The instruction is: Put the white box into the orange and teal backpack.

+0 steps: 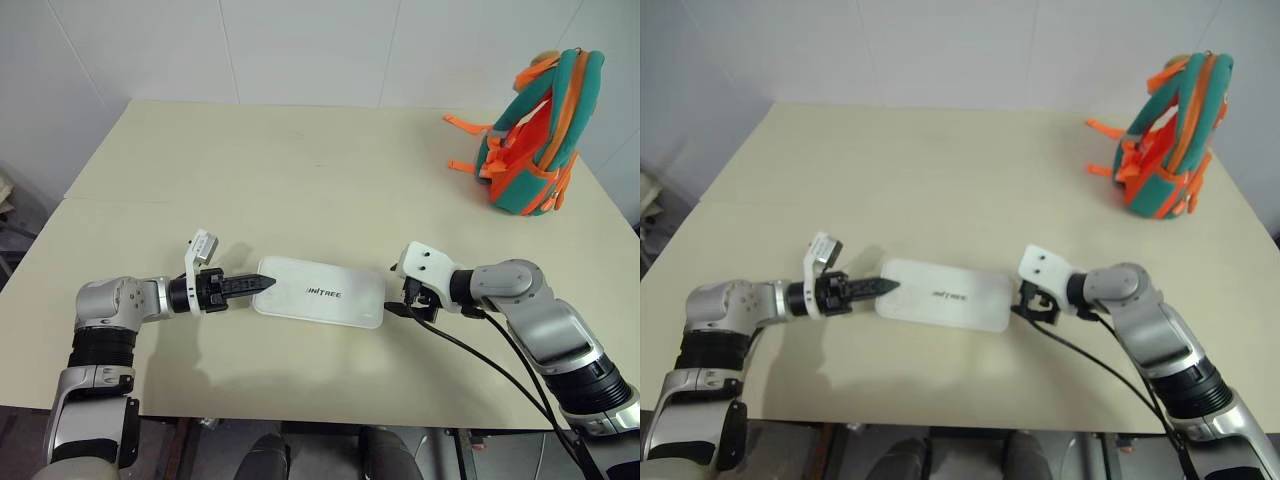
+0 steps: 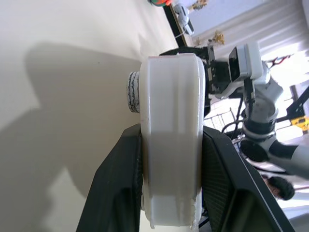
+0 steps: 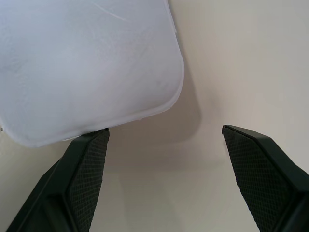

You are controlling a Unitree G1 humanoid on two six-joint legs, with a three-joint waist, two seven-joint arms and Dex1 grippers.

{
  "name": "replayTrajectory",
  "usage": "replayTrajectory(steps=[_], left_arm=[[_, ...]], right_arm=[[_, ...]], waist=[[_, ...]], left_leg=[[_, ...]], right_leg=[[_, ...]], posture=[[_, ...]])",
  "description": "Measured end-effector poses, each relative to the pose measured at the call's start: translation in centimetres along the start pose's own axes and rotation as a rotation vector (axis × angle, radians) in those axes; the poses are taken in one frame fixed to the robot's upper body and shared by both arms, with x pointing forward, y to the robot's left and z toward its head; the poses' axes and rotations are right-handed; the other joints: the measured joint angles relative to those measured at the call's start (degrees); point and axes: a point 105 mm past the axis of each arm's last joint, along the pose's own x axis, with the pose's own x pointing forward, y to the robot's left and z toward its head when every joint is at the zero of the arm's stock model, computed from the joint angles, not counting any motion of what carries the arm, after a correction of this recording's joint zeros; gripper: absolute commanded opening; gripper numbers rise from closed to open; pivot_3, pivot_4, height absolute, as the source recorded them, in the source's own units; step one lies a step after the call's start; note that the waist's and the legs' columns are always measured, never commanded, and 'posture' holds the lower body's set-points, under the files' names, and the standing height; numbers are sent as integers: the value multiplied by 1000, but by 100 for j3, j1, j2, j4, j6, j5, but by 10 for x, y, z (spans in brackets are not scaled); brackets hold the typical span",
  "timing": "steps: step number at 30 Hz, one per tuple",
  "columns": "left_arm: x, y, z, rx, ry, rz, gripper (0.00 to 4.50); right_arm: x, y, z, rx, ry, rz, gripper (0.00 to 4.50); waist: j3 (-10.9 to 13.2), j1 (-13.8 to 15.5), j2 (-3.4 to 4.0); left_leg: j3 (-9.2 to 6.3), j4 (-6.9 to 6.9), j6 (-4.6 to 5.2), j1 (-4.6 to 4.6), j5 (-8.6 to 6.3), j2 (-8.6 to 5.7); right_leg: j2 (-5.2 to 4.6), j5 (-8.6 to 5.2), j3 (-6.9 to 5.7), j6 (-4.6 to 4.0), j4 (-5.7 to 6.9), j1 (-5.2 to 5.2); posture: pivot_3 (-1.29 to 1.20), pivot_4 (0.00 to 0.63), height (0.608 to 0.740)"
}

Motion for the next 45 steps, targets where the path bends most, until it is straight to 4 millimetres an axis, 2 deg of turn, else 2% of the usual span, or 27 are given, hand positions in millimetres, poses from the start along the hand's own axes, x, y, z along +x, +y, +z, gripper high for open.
replayTrajectory(steps=[16,22,29,34,39,45], left_arm=[[-1,-2,-4,-41,-46,14,1281],[0,-3,-4,-35,-42,14,1281],[-3,-2,-5,-51,-59,17,1280],[-12,-7,4,-73,-137,9,1279],[-10,-10,2,-130,-201,-40,1278],[-17,-19,13,-152,-320,-82,1273]], right_arm=[[-9,-10,3,-8,-28,-16,4500],[-23,-22,2,-36,-6,-48,4500],[-35,-36,-12,-36,47,-85,4500],[-43,-50,-16,-18,35,-160,4500],[-42,-57,-17,-3,9,-221,4500],[-31,-70,-21,60,-25,-340,4500]], waist=[[2,0,2],[2,3,3],[2,-5,3],[3,-3,4],[3,4,4],[3,-7,4]], left_leg=[[12,-5,-8,-8,-1,10],[14,-5,-8,-9,-2,11],[22,-5,-7,-9,-4,15],[24,-6,-9,-9,-5,23],[29,-4,-12,-10,-7,23],[36,-2,-15,-9,-7,25]], right_leg=[[5,0,1,-1,-16,-9],[7,0,1,-1,-21,-9],[7,0,3,-1,-23,-11],[15,-1,5,-2,-23,-14],[15,-1,9,-2,-23,-15],[17,0,16,-3,-17,-22]], posture=[[0,150,740],[0,150,740],[0,150,740],[0,150,740],[0,150,740],[0,150,740]])
